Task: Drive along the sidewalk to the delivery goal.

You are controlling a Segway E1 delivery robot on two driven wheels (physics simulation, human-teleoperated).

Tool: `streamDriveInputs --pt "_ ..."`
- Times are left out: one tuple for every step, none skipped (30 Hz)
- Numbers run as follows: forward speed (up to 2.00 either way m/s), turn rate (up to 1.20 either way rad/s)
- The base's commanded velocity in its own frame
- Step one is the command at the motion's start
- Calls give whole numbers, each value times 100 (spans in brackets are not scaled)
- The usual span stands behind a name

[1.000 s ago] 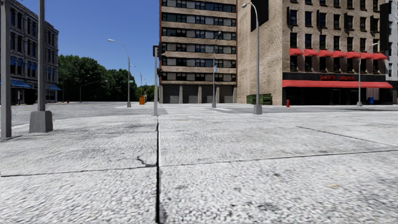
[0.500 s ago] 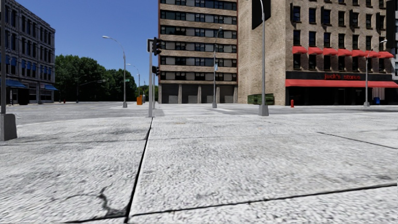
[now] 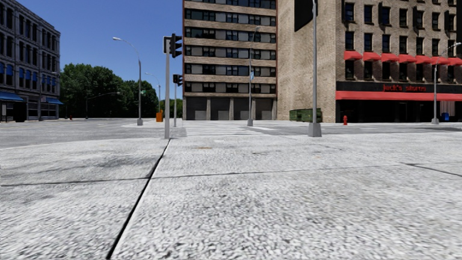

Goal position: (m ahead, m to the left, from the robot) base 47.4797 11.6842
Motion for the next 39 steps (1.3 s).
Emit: streamDriveInputs --pt "200 0" --pt "200 0" --pt "200 0" --pt "200 0" --pt "200 0" --pt "200 0" --pt "200 0" --pt "200 0" --pt "200 0" --pt "200 0" --pt "200 0" --pt "200 0" --pt "200 0" --pt "200 0" --pt "200 0" --pt "200 0" --pt "200 0" --pt "200 0" --pt "200 0" --pt "200 0" --pt "200 0" --pt "200 0" --pt "200 0" --pt "200 0" --pt "200 0" --pt "200 0" --pt "200 0" --pt "200 0" --pt "200 0" --pt "200 0" --pt "200 0" --pt "200 0" --pt "200 0" --pt "200 0" --pt "200 0" --pt "200 0" --pt "200 0" --pt "200 0" --pt "200 0"
